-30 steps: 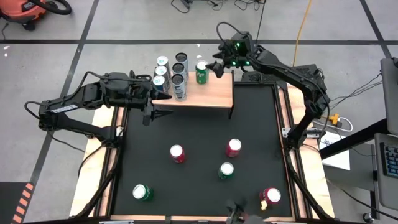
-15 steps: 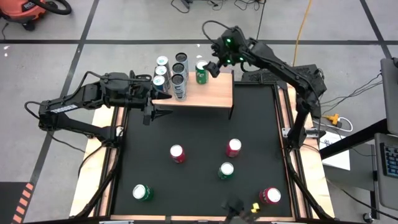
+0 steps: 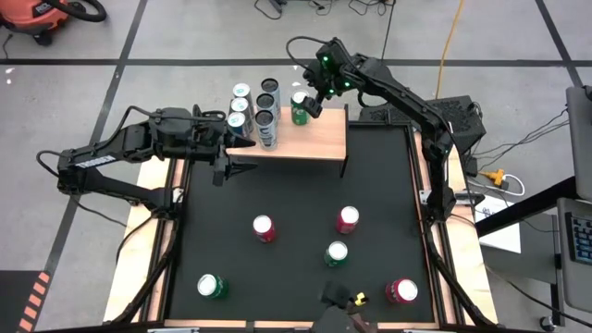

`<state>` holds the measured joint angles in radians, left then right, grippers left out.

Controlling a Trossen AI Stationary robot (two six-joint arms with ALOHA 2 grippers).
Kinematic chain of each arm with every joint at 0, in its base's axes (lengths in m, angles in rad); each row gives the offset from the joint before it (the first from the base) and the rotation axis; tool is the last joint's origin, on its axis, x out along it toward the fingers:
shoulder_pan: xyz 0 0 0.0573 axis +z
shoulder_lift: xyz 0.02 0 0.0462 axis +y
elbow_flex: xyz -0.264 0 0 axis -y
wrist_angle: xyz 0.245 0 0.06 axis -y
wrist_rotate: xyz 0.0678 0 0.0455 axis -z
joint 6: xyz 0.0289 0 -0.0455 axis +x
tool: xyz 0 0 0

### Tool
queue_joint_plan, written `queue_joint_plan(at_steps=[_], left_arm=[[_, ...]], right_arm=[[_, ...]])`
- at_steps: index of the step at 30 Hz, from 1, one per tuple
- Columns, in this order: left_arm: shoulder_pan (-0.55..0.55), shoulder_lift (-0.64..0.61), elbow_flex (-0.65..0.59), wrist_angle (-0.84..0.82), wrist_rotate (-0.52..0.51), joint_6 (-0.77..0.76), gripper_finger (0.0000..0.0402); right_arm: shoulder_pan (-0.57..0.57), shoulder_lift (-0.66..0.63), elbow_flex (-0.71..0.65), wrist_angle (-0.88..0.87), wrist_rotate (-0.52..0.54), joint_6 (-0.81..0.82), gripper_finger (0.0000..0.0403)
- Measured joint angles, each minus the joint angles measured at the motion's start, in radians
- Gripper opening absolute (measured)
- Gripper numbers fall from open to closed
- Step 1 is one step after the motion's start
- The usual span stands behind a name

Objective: Place canned beverage on shelf
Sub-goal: Put the top green soda can on the shelf

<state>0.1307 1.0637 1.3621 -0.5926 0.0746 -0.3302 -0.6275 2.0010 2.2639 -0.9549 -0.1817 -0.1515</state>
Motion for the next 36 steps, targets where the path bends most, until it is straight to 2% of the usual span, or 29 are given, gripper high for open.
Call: queue_joint_plan(at_steps=[15, 21, 27, 36], left_arm=[[0.000, 0.000, 0.000, 0.000, -0.001, 0.022, 0.0352], [0.000, 0.000, 0.000, 0.000, -0.005, 0.022, 0.0352], [0.000, 0.000, 0.000, 0.000, -0.005, 0.022, 0.0352], [0.000, 0.000, 0.000, 0.000, -0.005, 0.023, 0.0352]], right_arm=[[-0.001, 0.059, 0.000, 0.007, -0.002, -0.033, 0.0391], [-0.003, 0.058, 0.000, 0.015, -0.003, -0.062, 0.0347], [-0.009, 0.058, 0.000, 0.001, -0.057, -0.070, 0.0299], [-0.012, 0.057, 0.000, 0.000, -0.062, -0.131, 0.0286]])
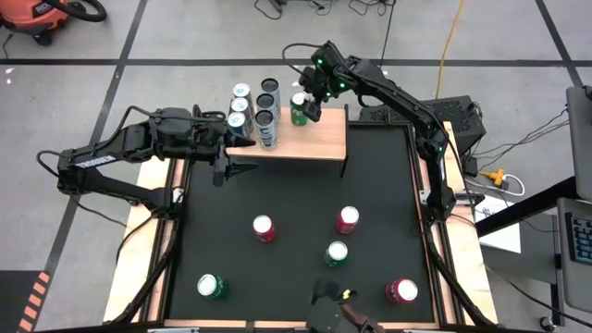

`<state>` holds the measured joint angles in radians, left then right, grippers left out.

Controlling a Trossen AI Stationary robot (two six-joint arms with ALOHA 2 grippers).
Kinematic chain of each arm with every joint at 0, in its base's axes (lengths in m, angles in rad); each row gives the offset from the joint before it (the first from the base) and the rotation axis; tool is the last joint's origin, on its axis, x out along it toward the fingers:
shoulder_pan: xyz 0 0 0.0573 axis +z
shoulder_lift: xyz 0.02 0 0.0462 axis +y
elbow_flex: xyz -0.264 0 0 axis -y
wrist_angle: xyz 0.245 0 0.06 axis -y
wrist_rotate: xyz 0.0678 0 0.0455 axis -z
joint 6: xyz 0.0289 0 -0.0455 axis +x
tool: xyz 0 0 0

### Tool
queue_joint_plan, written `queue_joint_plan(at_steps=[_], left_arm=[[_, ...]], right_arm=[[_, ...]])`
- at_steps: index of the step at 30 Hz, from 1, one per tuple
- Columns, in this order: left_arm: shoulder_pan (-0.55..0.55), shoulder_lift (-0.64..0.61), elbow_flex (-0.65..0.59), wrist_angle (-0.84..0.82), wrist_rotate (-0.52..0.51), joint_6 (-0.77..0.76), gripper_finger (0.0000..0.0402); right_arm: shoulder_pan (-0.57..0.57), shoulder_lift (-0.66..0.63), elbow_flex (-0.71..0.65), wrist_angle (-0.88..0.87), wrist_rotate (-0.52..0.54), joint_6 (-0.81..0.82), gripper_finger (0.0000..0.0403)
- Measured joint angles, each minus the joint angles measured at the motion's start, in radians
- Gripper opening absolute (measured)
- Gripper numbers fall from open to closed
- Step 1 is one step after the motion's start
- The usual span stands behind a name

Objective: Place canned beverage on shelf
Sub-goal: Put the top green soda can on the shelf

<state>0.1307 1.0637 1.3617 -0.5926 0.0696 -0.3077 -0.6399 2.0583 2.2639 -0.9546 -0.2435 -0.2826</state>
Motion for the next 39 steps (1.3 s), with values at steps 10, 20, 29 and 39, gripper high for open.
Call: queue_joint_plan(at_steps=[10, 20, 29, 39], left_arm=[[0.000, 0.000, 0.000, 0.000, 0.000, -0.001, 0.0352], [0.000, 0.000, 0.000, 0.000, 0.000, -0.002, 0.0352], [0.000, 0.000, 0.000, 0.000, 0.001, -0.027, 0.0352], [0.000, 0.000, 0.000, 0.000, 0.001, -0.028, 0.0352]], right_arm=[[-0.002, -0.001, 0.000, -0.029, -0.083, -0.249, 0.0285], [-0.002, -0.002, 0.000, -0.067, -0.109, -0.439, 0.0285], [-0.002, -0.002, 0.000, -0.066, -0.105, -0.436, 0.0297], [-0.014, 0.002, -0.003, -0.047, -0.098, -0.429, 0.0317]])
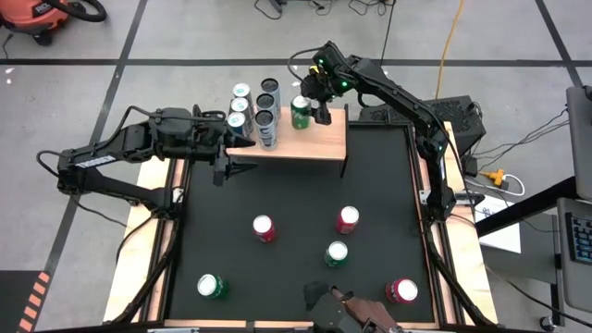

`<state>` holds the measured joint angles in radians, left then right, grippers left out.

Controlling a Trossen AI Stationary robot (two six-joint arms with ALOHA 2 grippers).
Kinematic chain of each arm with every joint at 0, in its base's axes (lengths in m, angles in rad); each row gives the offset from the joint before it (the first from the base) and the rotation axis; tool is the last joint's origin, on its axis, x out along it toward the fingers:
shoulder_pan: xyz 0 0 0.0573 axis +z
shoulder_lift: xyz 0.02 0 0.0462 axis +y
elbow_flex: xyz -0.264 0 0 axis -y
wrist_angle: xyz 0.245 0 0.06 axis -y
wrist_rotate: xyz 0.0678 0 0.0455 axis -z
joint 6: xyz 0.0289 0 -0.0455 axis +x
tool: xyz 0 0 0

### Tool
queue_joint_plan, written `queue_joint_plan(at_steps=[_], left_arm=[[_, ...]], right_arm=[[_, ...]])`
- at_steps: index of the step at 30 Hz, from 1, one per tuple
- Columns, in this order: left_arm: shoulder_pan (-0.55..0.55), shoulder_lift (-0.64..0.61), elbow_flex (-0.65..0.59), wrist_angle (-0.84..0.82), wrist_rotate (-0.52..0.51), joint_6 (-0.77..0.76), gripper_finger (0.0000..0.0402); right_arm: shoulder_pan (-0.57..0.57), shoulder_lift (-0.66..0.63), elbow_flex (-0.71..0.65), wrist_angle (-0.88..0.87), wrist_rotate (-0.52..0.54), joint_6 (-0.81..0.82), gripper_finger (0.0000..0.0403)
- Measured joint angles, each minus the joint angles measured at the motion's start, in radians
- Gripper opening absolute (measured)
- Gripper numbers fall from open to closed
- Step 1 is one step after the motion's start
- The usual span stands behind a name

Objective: Place canned beverage on shelf
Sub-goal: Put the top green soda can on the shelf

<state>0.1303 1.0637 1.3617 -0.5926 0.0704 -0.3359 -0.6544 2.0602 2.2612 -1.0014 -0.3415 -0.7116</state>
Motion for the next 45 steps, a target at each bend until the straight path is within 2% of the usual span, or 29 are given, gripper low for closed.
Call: queue_joint_plan(at_steps=[5, 10, 14, 19, 26, 29, 33, 37, 39, 42, 45], left_arm=[[0.000, 0.000, 0.000, 0.000, 0.000, -0.003, 0.0352], [0.000, 0.000, 0.000, -0.002, 0.000, -0.015, 0.0352], [0.000, 0.000, 0.000, -0.004, 0.000, -0.025, 0.0352], [0.000, 0.000, 0.000, -0.021, 0.000, -0.026, 0.0352], [0.000, 0.000, 0.000, -0.024, 0.000, -0.024, 0.0352], [0.000, 0.000, 0.000, -0.024, -0.001, -0.017, 0.0352], [0.000, 0.000, 0.000, -0.023, -0.001, -0.017, 0.0352], [0.000, 0.000, 0.000, -0.023, -0.003, -0.016, 0.0352], [0.000, 0.000, 0.000, -0.022, -0.005, -0.015, 0.0352], [0.000, 0.000, 0.000, -0.020, -0.032, 0.002, 0.0352], [0.000, 0.000, 0.000, -0.016, -0.077, 0.026, 0.0352]], right_arm=[[-0.004, 0.000, 0.000, 0.019, -0.002, -0.001, 0.0320], [-0.005, -0.011, 0.000, 0.020, -0.001, 0.071, 0.0320], [-0.005, -0.049, 0.001, -0.012, 0.000, 0.204, 0.0320], [-0.008, -0.088, 0.001, -0.085, 0.000, 0.479, 0.0320], [-0.005, -0.125, -0.033, -0.119, -0.008, 0.639, 0.0320], [0.019, -0.154, -0.125, -0.054, -0.035, 0.712, 0.0321], [0.082, -0.255, -0.334, 0.135, -0.033, 0.804, 0.0321], [0.129, -0.419, -0.579, 0.341, 0.138, 0.875, 0.0321], [0.139, -0.503, -0.712, 0.455, 0.188, 0.889, 0.0321], [0.144, -0.575, -0.905, 0.698, 0.235, 0.913, 0.0321], [0.144, -0.595, -1.051, 0.939, 0.239, 0.918, 0.0321]])
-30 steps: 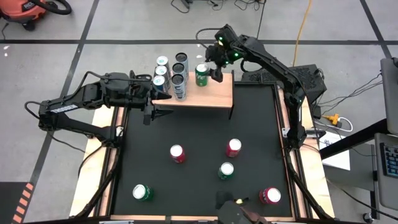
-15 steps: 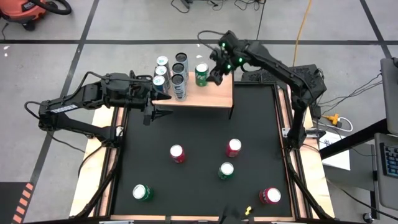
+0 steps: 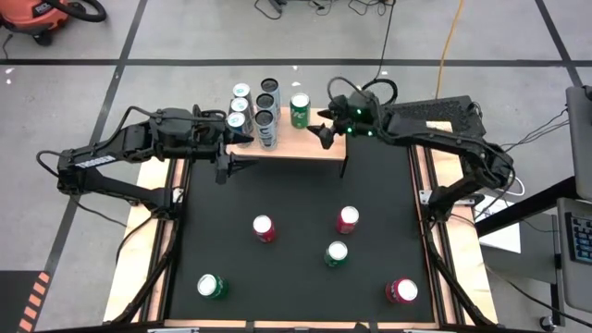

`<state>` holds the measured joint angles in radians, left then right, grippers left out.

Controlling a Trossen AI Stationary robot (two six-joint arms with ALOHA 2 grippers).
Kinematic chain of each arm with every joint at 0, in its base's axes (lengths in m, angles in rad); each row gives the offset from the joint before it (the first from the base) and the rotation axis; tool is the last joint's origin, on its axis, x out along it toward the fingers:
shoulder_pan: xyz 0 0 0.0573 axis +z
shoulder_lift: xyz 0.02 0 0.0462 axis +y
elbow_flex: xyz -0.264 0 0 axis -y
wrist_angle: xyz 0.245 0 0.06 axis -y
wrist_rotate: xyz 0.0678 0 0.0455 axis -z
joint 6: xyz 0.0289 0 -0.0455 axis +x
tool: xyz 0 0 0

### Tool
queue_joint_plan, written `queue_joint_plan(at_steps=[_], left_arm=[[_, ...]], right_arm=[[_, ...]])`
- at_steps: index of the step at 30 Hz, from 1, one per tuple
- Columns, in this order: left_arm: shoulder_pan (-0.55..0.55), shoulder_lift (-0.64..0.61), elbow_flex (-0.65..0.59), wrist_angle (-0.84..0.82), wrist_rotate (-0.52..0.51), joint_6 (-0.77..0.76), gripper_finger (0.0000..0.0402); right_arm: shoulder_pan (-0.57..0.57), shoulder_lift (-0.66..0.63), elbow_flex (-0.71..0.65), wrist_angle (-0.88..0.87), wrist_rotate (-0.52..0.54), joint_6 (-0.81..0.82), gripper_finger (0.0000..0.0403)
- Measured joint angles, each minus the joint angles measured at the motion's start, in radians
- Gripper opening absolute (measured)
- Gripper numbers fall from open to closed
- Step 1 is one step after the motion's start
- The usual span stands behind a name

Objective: Place canned beverage on shelf
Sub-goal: Put the top green soda can on the shelf

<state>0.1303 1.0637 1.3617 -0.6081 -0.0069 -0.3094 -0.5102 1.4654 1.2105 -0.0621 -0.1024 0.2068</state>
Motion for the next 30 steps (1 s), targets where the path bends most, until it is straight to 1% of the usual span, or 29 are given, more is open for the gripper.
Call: queue_joint_plan(at_steps=[2, 4, 8, 10, 13, 16, 21, 27, 30], left_arm=[[0.000, 0.000, 0.000, 0.000, -0.022, 0.007, 0.0352], [0.000, 0.000, 0.000, 0.001, -0.030, 0.010, 0.0352], [0.000, 0.000, 0.000, 0.000, -0.030, 0.009, 0.0352], [0.000, 0.000, 0.000, 0.000, -0.030, 0.009, 0.0352], [0.000, 0.000, 0.000, 0.000, -0.031, 0.008, 0.0352], [0.000, 0.000, 0.000, 0.000, -0.031, 0.004, 0.0352], [0.000, 0.000, 0.000, -0.002, -0.031, 0.001, 0.0352], [0.000, 0.000, 0.000, -0.003, -0.032, 0.000, 0.0352], [0.000, 0.000, 0.000, -0.003, -0.032, -0.007, 0.0352]], right_arm=[[0.000, 0.001, -0.074, 0.148, 0.004, -0.006, 0.0323], [0.002, 0.010, -0.125, 0.238, 0.042, 0.000, 0.0334], [0.007, 0.010, -0.170, 0.275, 0.141, 0.014, 0.0379], [0.006, 0.011, -0.175, 0.277, 0.153, 0.017, 0.0394], [0.006, 0.023, -0.176, 0.315, 0.150, -0.017, 0.0391], [0.006, 0.046, -0.172, 0.382, 0.125, -0.040, 0.0396], [0.006, 0.102, -0.176, 0.399, 0.128, -0.039, 0.0398], [0.004, 0.159, -0.174, 0.510, 0.158, -0.043, 0.0399], [-0.007, 0.194, -0.151, 0.520, 0.128, -0.045, 0.0400]])
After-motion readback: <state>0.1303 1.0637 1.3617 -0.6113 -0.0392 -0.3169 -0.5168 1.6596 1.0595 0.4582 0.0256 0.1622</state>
